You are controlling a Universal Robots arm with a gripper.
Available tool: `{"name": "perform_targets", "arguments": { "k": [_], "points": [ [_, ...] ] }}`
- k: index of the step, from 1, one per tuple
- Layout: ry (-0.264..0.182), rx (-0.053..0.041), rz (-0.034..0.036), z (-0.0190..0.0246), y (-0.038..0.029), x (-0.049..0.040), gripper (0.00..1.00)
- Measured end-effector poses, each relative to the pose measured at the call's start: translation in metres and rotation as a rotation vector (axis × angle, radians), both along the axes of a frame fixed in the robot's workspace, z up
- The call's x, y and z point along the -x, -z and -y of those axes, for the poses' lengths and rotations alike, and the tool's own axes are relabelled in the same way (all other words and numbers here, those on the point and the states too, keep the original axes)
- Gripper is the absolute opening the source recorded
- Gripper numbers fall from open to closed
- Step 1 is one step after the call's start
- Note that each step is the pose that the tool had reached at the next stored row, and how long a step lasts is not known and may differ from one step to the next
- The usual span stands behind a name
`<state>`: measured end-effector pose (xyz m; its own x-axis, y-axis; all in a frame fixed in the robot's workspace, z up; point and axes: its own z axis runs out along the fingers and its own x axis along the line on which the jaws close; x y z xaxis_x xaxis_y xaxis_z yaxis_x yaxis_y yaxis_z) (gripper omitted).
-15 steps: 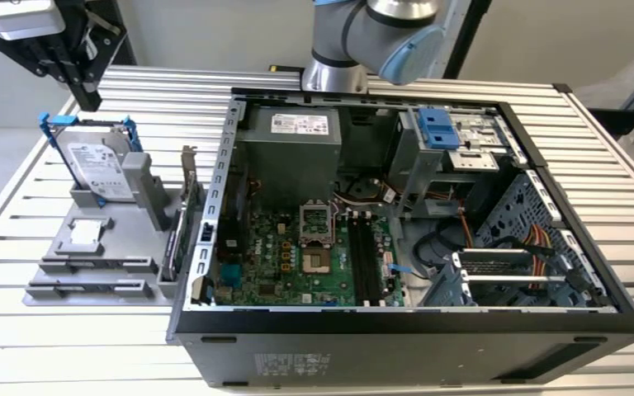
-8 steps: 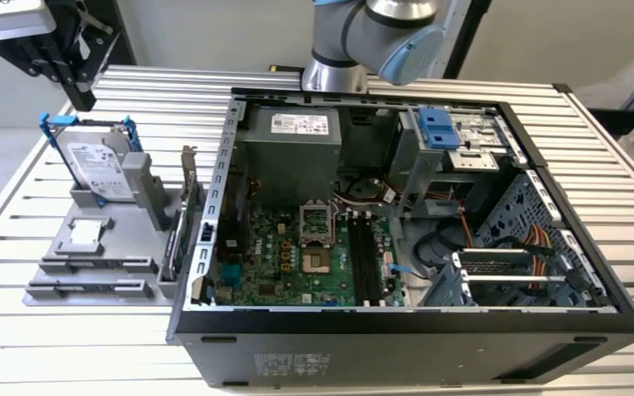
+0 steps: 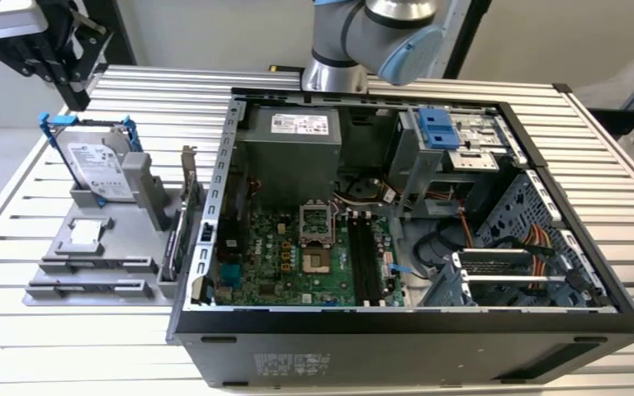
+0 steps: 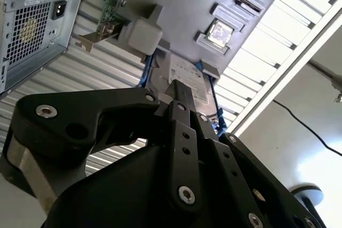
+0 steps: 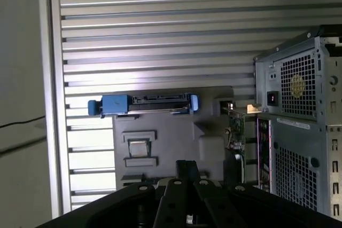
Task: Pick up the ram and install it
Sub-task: 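Reach for the ram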
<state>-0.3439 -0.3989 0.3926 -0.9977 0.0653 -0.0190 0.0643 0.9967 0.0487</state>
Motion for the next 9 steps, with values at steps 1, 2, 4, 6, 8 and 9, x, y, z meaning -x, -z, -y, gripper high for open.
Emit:
{"name": "perform_targets", "arguments": {
  "k": [1, 2, 4, 6, 8, 9],
  "points": [
    [0.0, 0.0, 0.0, 0.0, 0.0, 0.0004, 0.0],
    [0.0, 0.0, 0.0, 0.0, 0.0, 0.0006, 0.0],
    [0.0, 0.0, 0.0, 0.0001, 0.0, 0.0008, 0.0],
    [0.0, -0.0001, 0.0, 0.0008, 0.0, 0.0008, 0.0],
    [0.0, 0.0, 0.0, 0.0022, 0.0, 0.0008, 0.0],
    [0.0, 0.0, 0.0, 0.0031, 0.0, 0.0008, 0.0]
  ]
}}
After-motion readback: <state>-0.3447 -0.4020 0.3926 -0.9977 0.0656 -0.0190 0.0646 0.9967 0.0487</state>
